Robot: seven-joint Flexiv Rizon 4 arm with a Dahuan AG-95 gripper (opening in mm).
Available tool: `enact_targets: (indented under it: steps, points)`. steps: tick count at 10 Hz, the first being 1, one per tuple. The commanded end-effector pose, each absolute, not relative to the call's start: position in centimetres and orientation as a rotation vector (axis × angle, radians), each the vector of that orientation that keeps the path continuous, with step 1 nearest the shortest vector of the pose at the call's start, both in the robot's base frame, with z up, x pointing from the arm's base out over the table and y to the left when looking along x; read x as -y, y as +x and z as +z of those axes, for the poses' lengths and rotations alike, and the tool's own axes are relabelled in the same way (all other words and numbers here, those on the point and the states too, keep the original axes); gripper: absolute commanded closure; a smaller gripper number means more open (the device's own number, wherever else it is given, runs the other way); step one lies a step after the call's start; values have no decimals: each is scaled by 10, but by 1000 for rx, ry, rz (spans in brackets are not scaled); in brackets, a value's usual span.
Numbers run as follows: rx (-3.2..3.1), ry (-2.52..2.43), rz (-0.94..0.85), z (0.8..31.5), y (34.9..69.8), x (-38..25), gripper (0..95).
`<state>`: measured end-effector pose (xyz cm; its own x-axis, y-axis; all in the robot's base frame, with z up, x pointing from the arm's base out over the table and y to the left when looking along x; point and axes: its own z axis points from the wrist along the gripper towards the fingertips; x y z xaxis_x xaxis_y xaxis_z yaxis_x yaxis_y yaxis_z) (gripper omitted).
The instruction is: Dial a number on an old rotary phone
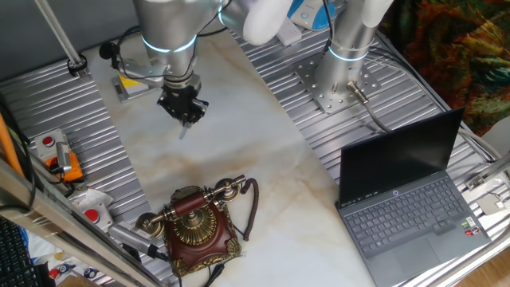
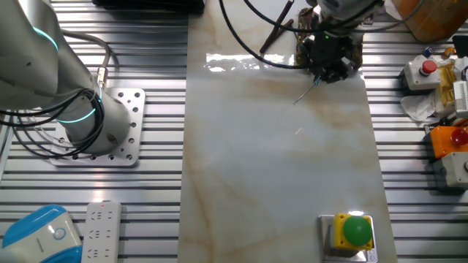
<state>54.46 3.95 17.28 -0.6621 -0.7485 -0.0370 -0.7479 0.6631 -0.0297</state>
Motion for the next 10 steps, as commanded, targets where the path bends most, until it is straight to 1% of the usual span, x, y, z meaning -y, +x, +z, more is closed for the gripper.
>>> enact_targets:
  steps: [1,10]
  points:
    - [-2735,-1475,9,172,543,-38,950]
    - [-2465,-1968,-47,167,542,-37,950]
